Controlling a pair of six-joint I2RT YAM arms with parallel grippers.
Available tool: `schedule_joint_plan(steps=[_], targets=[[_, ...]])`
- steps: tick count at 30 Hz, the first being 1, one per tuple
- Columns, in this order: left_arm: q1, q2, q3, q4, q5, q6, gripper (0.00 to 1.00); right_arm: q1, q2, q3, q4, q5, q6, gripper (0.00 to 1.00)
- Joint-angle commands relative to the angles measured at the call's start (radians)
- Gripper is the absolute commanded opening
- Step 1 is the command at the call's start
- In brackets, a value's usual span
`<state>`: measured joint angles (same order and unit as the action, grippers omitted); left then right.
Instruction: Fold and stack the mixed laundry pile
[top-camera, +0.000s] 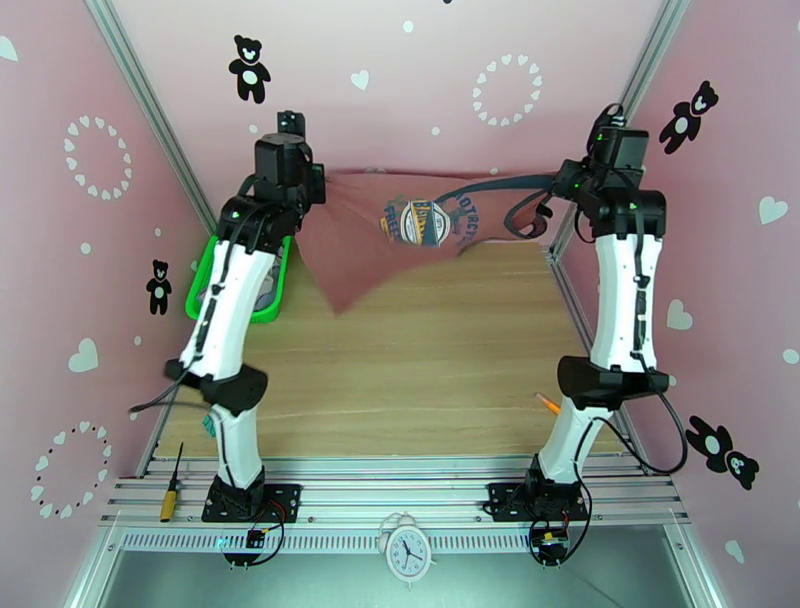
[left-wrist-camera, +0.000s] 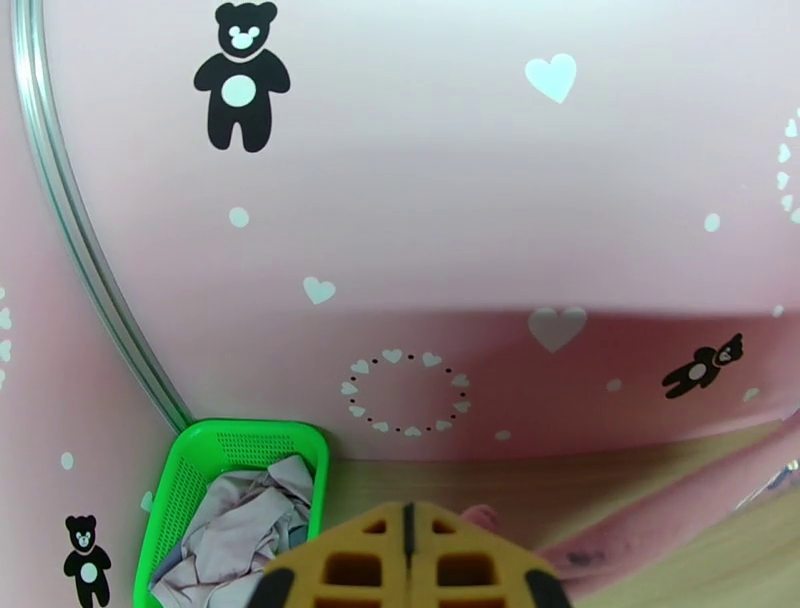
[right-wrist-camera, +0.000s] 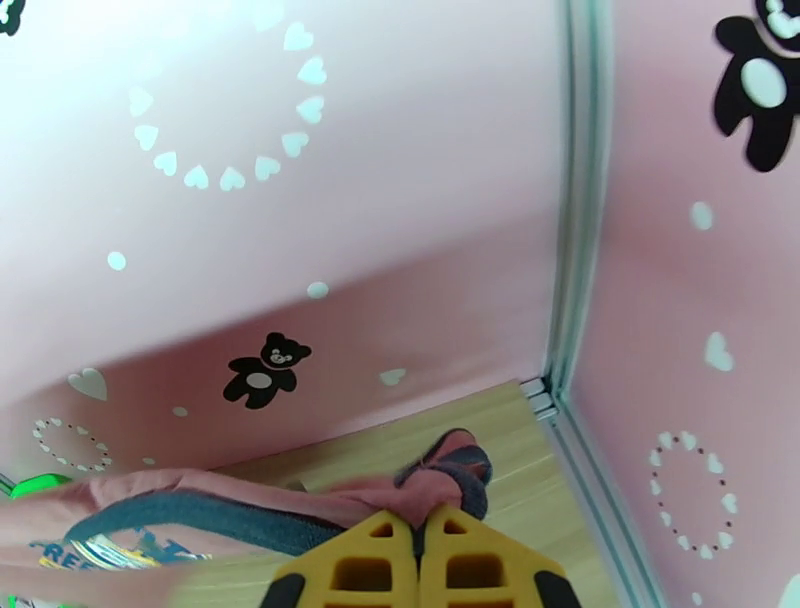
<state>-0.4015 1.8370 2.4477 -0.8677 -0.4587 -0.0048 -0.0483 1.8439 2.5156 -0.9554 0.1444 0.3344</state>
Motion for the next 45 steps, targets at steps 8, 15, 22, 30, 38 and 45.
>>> schedule_joint_plan(steps=[8,15,22,30,38,45], targets=[[-0.064,-0.429,-1.13,0.374,0.072,-0.271,0.0,-0.005,-0.391,-1.108,0.349,0.022,-0.059,0.0],[-0.207,-0.394,-1.556,0.441,-0.024,-0.501,0.0,0.0,-0.402,-1.505,0.443,-0.029,0.001,0.0],[-0.235,-0.46,-1.626,0.3,-0.191,-0.618,0.0,0.0,-0.358,-1.53,0.37,-0.034,-0.003,0.0],[-0.218,-0.484,-1.532,0.199,-0.224,-0.563,0.0,0.001,-0.41,-1.248,0.182,-0.144,-0.022,0.0],[-0.082,-0.407,-1.057,0.07,-0.258,-0.405,0.0,-0.001,-0.086,-0.313,-0.191,-0.096,-0.076,0.0],[-0.079,-0.497,-0.645,-0.12,-0.214,-0.309,0.0,0.001,-0.317,-0.447,-0.181,-0.065,-0.105,0.0]])
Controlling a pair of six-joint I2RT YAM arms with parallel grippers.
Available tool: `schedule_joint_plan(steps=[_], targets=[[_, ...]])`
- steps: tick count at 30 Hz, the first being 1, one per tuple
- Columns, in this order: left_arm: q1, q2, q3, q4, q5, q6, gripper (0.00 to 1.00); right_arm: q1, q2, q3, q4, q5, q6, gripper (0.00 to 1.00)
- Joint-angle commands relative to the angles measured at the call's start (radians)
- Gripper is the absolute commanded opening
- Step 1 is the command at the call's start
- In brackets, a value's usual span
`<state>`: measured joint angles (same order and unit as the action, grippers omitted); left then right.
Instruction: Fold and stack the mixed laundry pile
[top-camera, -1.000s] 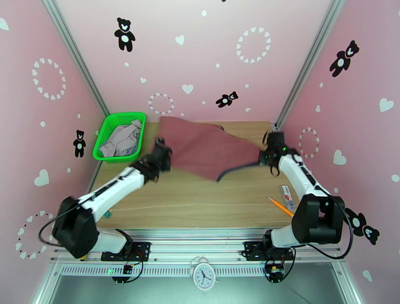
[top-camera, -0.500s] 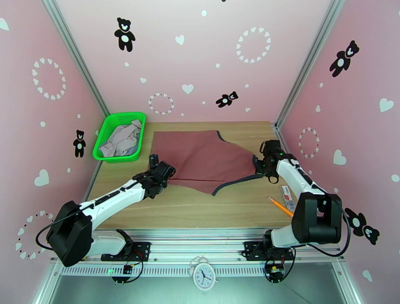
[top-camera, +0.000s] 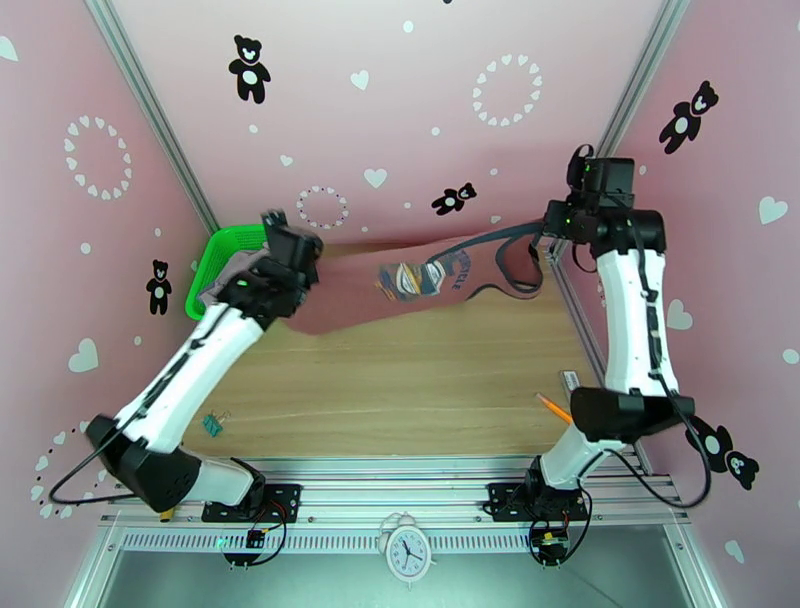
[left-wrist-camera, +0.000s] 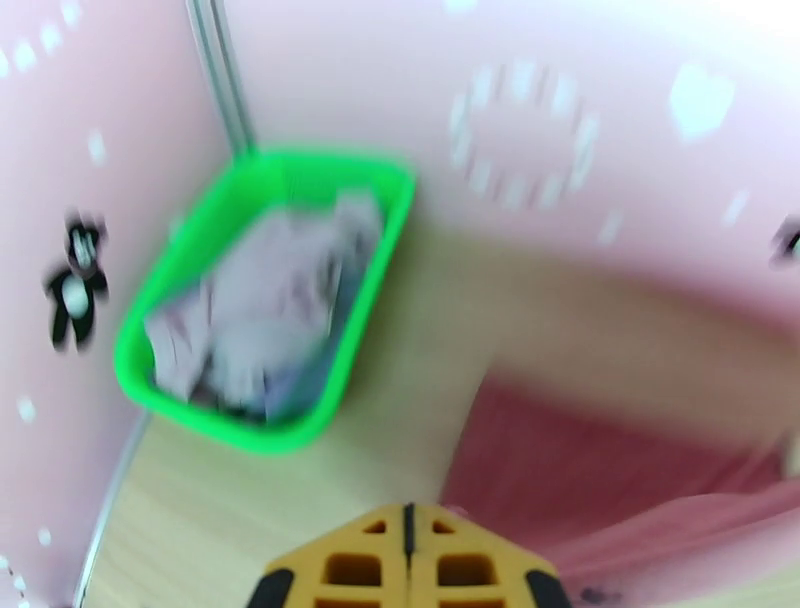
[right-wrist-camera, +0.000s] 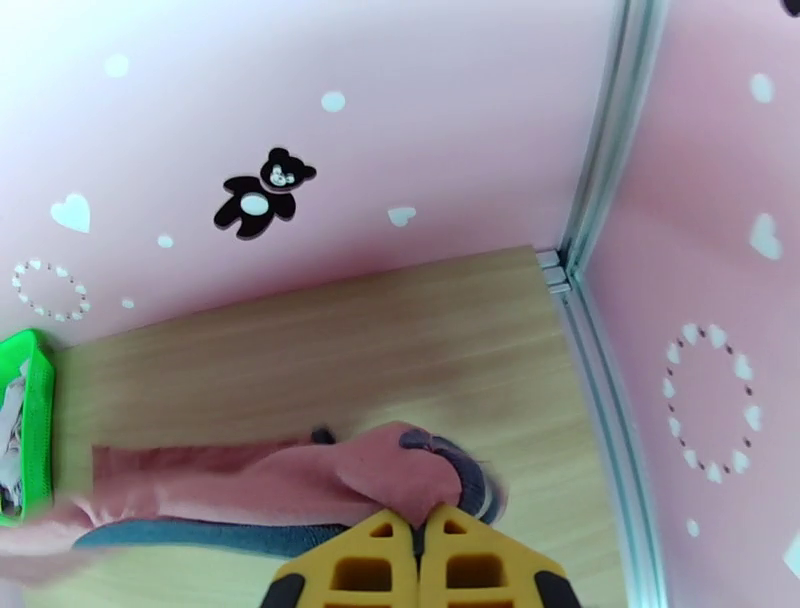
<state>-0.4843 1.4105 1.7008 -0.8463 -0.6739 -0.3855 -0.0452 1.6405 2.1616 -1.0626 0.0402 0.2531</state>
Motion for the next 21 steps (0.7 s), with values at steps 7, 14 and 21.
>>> schedule_joint_plan(steps=[7,14,21], targets=[[0.007,-0.056,0.291,-0.214,0.064,0.182,0.0,-0.008,-0.258,-0.252,0.001,0.198,-0.06,0.0],[0.08,0.214,0.491,-0.131,0.136,0.238,0.0,-0.013,0.026,-0.037,0.065,0.172,-0.034,0.0],[0.149,0.683,1.142,-0.172,0.212,0.317,0.0,-0.013,0.379,0.384,0.081,0.155,-0.01,0.0]])
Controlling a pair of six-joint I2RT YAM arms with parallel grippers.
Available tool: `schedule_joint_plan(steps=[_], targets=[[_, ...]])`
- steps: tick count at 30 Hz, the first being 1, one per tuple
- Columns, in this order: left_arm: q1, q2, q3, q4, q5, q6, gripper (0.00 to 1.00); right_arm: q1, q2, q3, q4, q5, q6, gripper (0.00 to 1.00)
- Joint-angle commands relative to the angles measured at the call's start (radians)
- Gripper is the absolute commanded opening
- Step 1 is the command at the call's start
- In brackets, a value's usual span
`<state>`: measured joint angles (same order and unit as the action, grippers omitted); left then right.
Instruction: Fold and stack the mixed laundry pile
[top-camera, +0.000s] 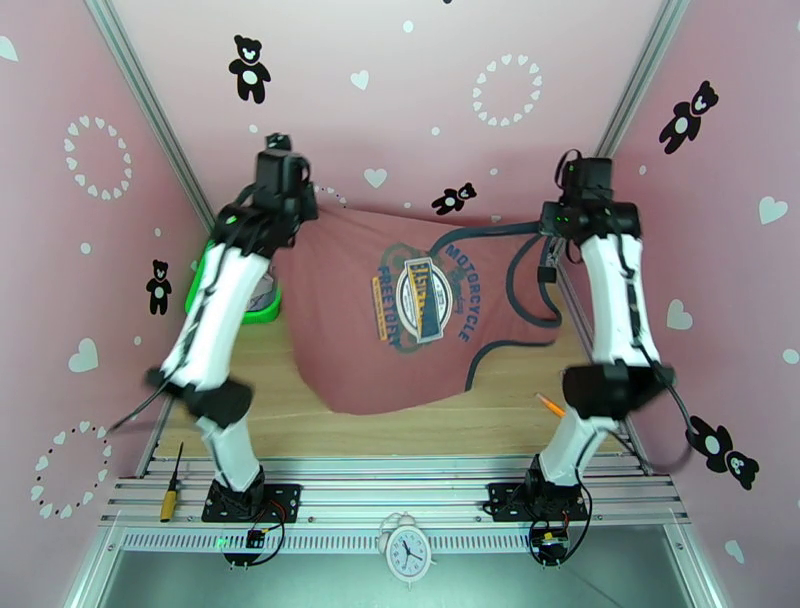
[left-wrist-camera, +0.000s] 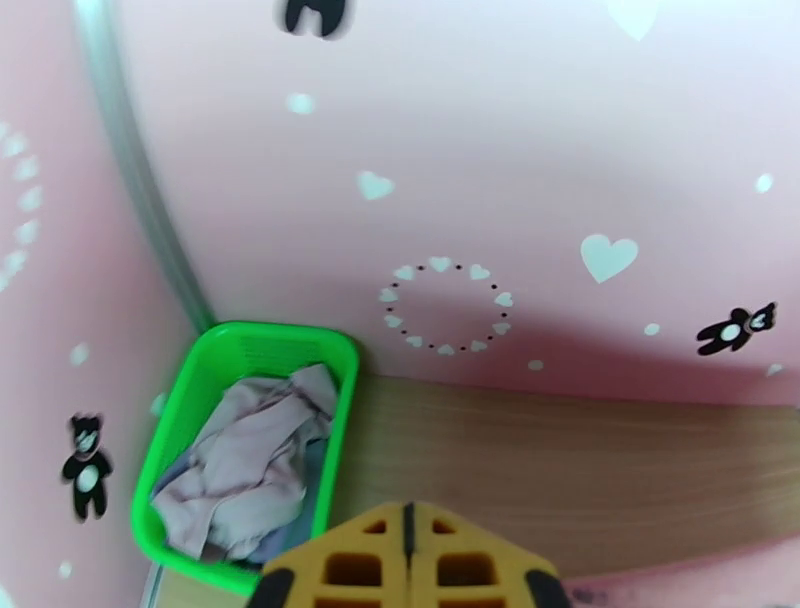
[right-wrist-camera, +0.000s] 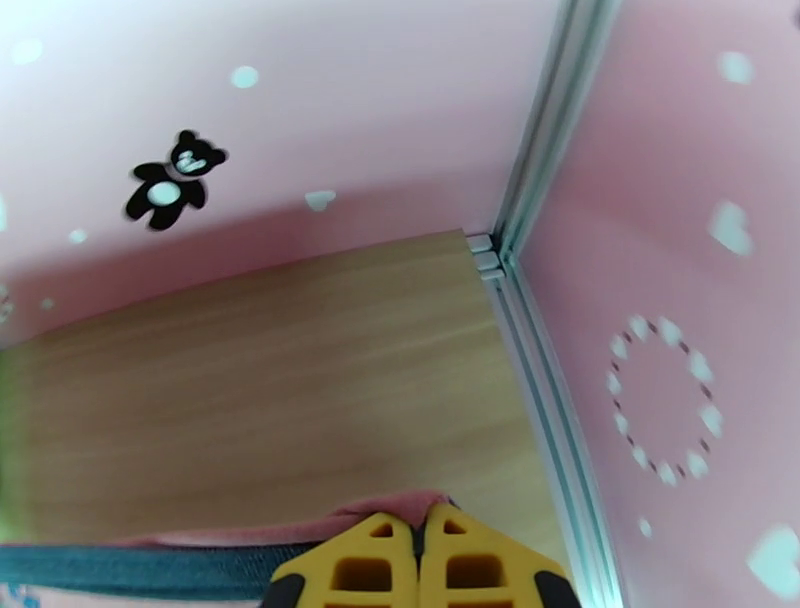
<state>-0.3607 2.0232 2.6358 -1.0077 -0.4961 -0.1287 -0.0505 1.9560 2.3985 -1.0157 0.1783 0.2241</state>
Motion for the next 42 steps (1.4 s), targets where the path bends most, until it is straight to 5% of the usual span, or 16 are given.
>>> schedule_joint_plan(steps=[1,3,7,14,24,29,35,42], targets=[[0.03,0.127,0.292,-0.01,0.036,0.072,0.0,-0.007,0.105,0.213,0.031,0.02,0.025,0.0],[0.038,0.157,0.329,0.035,0.051,0.079,0.0,-0.007,0.159,0.303,0.034,0.034,0.033,0.0],[0.043,0.033,0.137,0.184,0.081,0.077,0.0,-0.007,0.145,0.327,0.093,0.063,0.03,0.0],[0.04,-0.151,-0.026,0.137,0.087,0.064,0.0,-0.007,0.057,0.261,0.113,0.121,-0.066,0.0],[-0.062,-0.711,-1.433,0.571,0.068,-0.184,0.0,-0.008,-0.215,-0.694,0.507,0.148,-0.131,0.0],[-0.078,-0.815,-1.691,0.579,0.056,-0.291,0.0,-0.028,-0.229,-0.806,0.531,0.129,-0.094,0.0],[-0.07,-0.832,-1.594,0.509,-0.038,-0.232,0.0,-0.036,-0.165,-0.626,0.486,0.133,-0.098,0.0],[0.003,-0.643,-1.432,0.54,-0.05,-0.178,0.0,-0.035,0.209,0.016,0.268,0.083,-0.067,0.0]])
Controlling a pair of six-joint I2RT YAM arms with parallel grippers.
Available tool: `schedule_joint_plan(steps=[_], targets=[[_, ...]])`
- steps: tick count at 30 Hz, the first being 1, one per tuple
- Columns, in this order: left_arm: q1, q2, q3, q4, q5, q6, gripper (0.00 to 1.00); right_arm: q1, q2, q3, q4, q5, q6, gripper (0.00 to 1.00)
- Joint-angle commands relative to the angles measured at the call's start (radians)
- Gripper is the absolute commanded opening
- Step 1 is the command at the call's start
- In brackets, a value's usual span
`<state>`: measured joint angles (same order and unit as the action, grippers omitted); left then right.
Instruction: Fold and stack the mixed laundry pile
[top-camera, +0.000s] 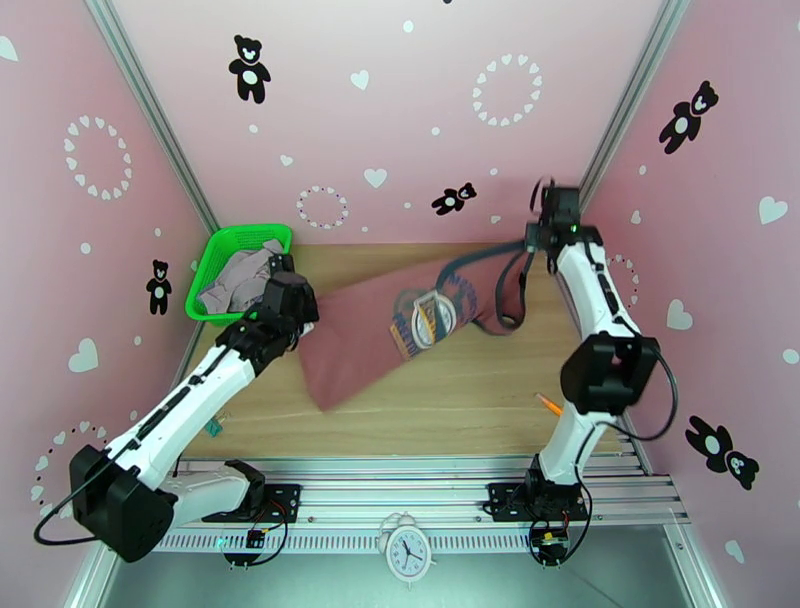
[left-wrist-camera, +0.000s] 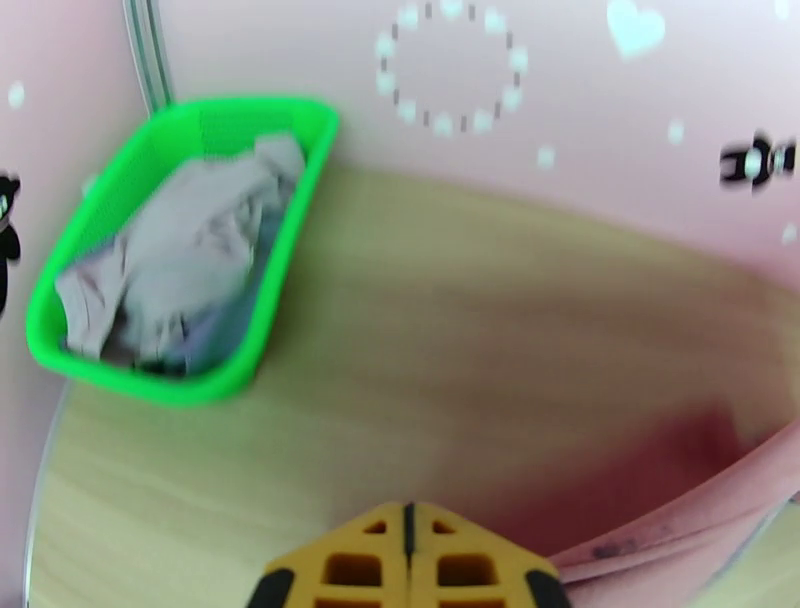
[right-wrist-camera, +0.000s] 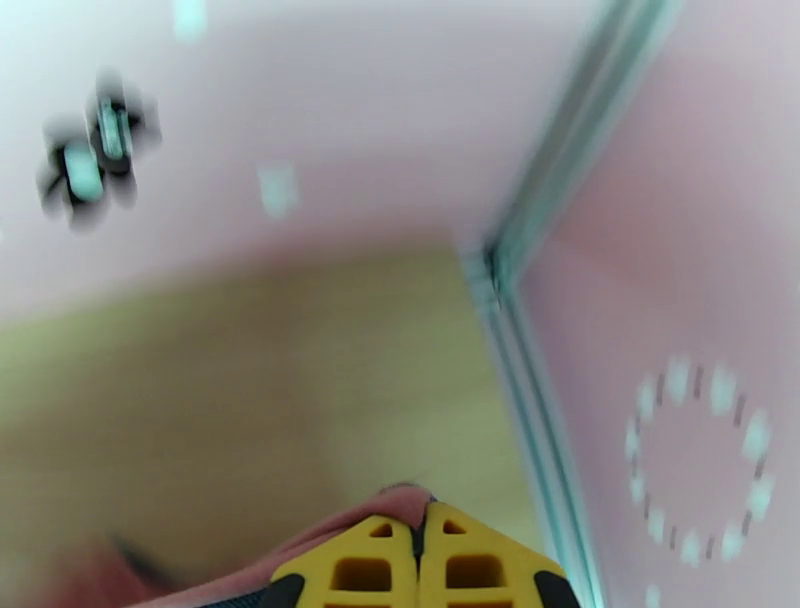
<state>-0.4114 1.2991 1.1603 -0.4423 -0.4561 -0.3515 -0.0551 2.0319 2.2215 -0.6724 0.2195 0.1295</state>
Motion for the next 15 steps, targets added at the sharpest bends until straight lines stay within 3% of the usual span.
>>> schedule_joint_plan(steps=[1,3,5,15], targets=[[0.066,0.114,0.08,-0.024,-0.089,0.056,0.0,-0.029,0.184,0.285,-0.104,0.03,0.038,0.0],[0.091,0.193,0.198,-0.041,-0.09,0.09,0.0,-0.029,0.284,0.476,-0.147,0.003,0.062,0.0],[0.107,0.268,0.346,-0.073,-0.082,0.125,0.0,-0.03,0.318,0.555,-0.136,-0.011,0.087,0.0],[0.117,0.575,1.245,-0.367,-0.034,0.249,0.0,-0.049,0.263,0.543,0.07,-0.059,0.137,0.0]])
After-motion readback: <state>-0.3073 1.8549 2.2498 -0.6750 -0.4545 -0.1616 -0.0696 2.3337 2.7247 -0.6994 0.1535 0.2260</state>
